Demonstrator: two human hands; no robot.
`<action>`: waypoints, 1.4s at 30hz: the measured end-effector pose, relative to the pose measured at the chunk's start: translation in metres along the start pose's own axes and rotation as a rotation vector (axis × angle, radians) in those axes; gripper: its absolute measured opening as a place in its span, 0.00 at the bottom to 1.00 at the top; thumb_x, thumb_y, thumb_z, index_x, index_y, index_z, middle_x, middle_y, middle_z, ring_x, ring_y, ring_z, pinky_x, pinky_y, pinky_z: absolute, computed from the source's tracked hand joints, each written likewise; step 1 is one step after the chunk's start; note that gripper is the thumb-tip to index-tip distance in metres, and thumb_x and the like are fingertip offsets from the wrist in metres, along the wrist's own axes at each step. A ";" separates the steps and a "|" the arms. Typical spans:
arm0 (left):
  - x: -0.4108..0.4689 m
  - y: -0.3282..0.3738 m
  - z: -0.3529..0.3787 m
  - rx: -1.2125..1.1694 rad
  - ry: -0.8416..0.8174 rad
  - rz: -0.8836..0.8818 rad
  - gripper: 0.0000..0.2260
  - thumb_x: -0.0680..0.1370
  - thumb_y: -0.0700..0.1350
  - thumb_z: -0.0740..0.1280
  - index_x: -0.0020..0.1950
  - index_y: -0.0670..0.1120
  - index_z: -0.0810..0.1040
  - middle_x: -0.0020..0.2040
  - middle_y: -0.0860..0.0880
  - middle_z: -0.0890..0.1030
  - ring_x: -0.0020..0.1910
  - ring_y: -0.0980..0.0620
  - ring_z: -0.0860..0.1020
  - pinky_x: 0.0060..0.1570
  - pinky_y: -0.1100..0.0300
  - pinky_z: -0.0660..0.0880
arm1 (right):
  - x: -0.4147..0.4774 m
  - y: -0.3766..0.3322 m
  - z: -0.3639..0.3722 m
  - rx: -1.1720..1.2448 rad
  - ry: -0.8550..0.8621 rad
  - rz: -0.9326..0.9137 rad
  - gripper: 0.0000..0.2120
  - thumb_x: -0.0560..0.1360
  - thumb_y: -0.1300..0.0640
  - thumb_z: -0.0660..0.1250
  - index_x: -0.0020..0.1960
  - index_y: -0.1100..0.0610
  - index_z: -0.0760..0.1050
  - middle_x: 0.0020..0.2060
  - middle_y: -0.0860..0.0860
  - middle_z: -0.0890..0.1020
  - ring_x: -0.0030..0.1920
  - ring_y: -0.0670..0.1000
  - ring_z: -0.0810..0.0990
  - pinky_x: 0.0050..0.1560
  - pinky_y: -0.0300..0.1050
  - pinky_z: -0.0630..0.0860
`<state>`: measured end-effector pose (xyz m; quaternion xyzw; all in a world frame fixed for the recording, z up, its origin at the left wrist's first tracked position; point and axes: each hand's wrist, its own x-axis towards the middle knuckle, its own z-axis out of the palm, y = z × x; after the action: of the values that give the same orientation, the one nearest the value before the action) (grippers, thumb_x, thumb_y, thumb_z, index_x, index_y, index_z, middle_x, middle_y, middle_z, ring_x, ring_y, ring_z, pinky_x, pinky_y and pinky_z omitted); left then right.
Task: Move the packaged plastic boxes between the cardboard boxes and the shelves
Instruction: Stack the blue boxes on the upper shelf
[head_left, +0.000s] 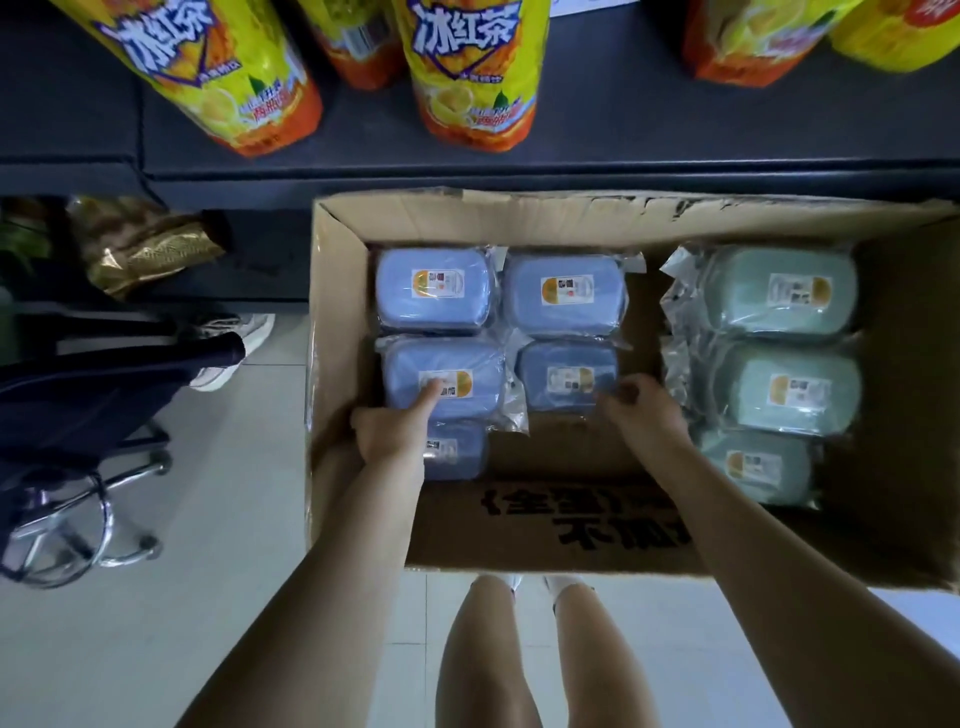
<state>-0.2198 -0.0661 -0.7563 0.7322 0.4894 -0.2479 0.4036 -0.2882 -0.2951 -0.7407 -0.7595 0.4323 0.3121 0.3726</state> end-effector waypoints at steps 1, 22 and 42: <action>-0.003 0.001 -0.002 0.028 0.005 0.013 0.48 0.52 0.63 0.79 0.61 0.36 0.70 0.57 0.39 0.79 0.52 0.41 0.81 0.51 0.46 0.79 | 0.005 -0.002 0.001 0.014 0.011 0.014 0.20 0.76 0.47 0.66 0.63 0.58 0.71 0.52 0.53 0.77 0.47 0.52 0.74 0.44 0.41 0.66; -0.043 0.006 -0.019 0.377 -0.137 0.230 0.36 0.64 0.67 0.72 0.58 0.40 0.77 0.55 0.43 0.81 0.56 0.44 0.79 0.52 0.56 0.74 | 0.005 0.015 0.015 0.152 0.116 0.101 0.42 0.67 0.40 0.73 0.72 0.60 0.62 0.65 0.58 0.74 0.63 0.60 0.74 0.53 0.46 0.71; -0.267 0.153 -0.203 -0.091 -0.184 0.626 0.16 0.71 0.58 0.71 0.46 0.45 0.81 0.34 0.48 0.79 0.29 0.50 0.76 0.37 0.56 0.76 | -0.225 -0.135 -0.220 0.174 0.234 -0.227 0.34 0.68 0.36 0.70 0.59 0.64 0.73 0.51 0.58 0.76 0.53 0.58 0.75 0.43 0.45 0.67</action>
<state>-0.1918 -0.0643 -0.3887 0.8029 0.2128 -0.1548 0.5349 -0.2317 -0.3364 -0.4059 -0.7996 0.4095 0.1390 0.4168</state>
